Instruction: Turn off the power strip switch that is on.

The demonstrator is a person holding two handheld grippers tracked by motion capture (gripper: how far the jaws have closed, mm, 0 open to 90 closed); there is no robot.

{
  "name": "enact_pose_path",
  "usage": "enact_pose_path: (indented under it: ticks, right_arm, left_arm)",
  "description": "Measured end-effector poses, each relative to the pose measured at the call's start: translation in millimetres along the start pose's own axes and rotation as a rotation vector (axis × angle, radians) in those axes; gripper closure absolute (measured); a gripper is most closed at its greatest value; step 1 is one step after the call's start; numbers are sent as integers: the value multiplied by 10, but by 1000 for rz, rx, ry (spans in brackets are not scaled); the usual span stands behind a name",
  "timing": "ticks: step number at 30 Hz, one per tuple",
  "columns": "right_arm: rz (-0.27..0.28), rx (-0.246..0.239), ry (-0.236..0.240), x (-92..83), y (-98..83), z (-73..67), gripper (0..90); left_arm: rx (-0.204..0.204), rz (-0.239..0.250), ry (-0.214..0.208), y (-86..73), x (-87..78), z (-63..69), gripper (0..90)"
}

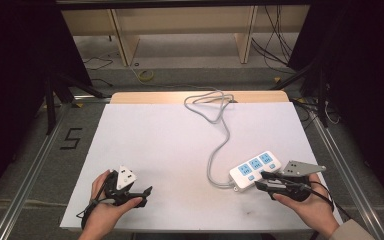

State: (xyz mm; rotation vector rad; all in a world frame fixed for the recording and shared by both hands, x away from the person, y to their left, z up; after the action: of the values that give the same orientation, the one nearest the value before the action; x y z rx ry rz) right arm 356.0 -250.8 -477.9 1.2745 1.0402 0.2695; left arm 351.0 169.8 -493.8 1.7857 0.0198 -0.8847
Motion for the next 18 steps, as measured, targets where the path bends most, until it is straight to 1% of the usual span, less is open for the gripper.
enact_pose_path:
  ticks: [4, 11, 16, 18]
  right_arm:
    - [11, -4, -15, -31, -10, 16, 509]
    - [17, -4, -15, -66, -36, 13, 497]
    - [24, -7, -20, -91, -59, 13, 432]
    - [21, 3, -18, -99, -77, 12, 400]
  left_arm:
    - [1, 2, 1, 2, 0, 1, 156]
    - [3, 2, 0, 7, 3, 3, 156]
    - [4, 1, 0, 4, 2, -1, 155]
    - [-4, 3, -1, 6, 2, 1, 155]
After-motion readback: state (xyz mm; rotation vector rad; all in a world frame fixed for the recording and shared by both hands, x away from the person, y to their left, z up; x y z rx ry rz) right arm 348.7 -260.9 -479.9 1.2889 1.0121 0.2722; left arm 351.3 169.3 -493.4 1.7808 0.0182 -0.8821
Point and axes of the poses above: each handheld gripper's, and its own axes: x roughly forward along the jaws, y roughly out of its top, z roughly to its right, the point moved 6 cm from there along x, roughly forward along the jaws, and after that the axes turned 6 degrees about z, right-handed, at the moved point
